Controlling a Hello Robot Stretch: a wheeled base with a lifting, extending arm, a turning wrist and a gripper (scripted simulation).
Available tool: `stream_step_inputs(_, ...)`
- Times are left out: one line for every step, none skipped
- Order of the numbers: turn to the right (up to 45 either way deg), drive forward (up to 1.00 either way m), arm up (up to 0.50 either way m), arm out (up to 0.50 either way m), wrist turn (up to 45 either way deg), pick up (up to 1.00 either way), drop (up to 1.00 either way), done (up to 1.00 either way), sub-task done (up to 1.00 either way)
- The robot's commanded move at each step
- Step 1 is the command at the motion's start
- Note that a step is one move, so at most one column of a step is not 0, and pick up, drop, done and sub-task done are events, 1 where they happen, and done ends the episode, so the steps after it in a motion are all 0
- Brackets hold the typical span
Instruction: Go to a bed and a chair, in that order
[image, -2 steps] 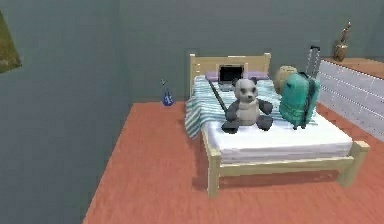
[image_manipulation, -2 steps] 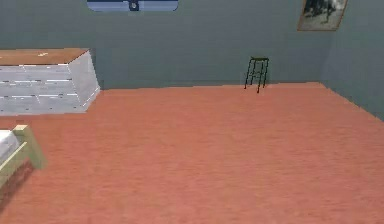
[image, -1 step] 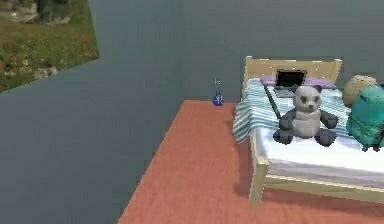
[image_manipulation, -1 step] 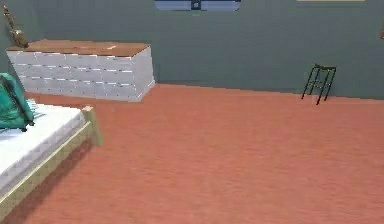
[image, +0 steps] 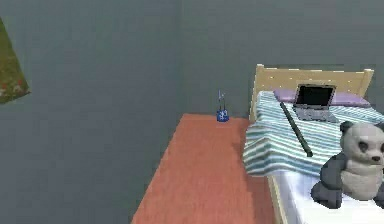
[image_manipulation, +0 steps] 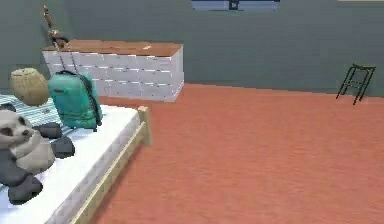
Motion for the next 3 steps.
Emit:
stream_step_inputs(39.0, 0.0, 0.0, 0.0, 0.0, 0.0, 0.0, 0.0, 0.0)
stream_step_inputs(0.0, 0.0, 0.0, 0.0, 0.0, 0.0, 0.0, 0.0, 1.0)
stream_step_inputs(45.0, 0.0, 0.0, 0.0, 0.0, 0.0, 0.0, 0.0, 0.0)
